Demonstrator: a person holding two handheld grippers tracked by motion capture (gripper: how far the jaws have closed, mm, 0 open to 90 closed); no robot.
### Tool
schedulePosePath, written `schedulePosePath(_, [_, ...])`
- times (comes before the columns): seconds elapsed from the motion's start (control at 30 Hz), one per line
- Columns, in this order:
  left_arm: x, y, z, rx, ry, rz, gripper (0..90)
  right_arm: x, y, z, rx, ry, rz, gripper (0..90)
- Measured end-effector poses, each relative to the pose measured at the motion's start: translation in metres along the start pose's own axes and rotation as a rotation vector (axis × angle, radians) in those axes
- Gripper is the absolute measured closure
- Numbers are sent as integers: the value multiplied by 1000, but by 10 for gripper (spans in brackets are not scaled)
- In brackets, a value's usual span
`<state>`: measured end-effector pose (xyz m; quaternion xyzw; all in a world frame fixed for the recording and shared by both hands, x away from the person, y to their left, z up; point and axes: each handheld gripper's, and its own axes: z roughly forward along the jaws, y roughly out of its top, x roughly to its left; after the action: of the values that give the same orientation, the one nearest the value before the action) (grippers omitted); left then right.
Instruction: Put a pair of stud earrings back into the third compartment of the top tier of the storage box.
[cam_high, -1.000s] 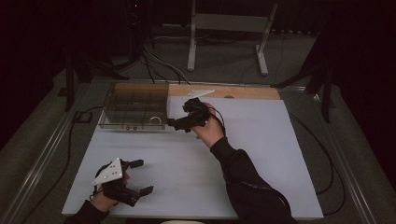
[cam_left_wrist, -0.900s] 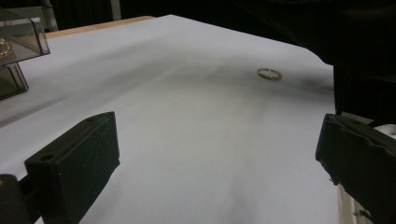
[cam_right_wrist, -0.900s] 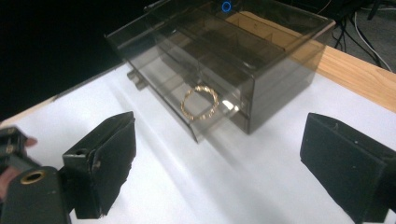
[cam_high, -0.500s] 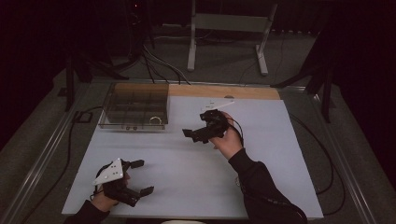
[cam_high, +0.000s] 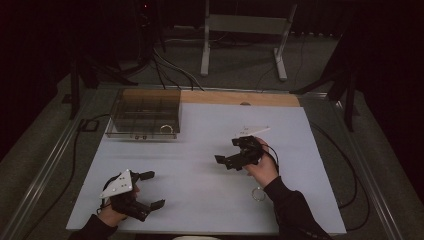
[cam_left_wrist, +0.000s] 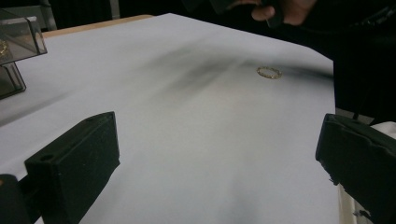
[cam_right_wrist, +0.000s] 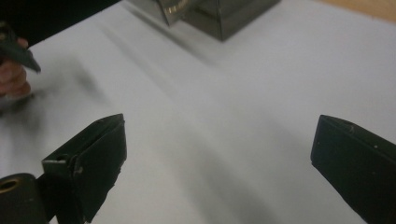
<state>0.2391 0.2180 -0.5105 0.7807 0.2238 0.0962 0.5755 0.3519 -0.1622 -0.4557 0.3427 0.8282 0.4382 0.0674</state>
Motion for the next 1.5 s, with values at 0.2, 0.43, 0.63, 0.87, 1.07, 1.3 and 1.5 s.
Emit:
schedulePosePath(0.2, [0,0,1,2,-2,-2,5,-4,-23,-15,-12,16,31,44])
schedulePosePath(0.43, [0,0,1,7,-4,4,5,-6,-47,-32,2,-2,48,54])
schedulePosePath(0.63, [0,0,1,9,-4,2,5,-7,-67,-47,9,-3,76,60])
schedulePosePath(0.87, [0,0,1,4,-4,1,5,1,-90,-59,41,-28,86,128])
schedulePosePath(1.07, [0,0,1,3,-4,1,5,6,-107,-68,64,-28,61,246])
schedulePosePath(1.3, [0,0,2,8,-6,-2,5,12,-125,-72,128,-22,4,519])
schedulePosePath(1.5, [1,0,2,10,-9,-2,5,15,-131,-66,190,-50,-56,644])
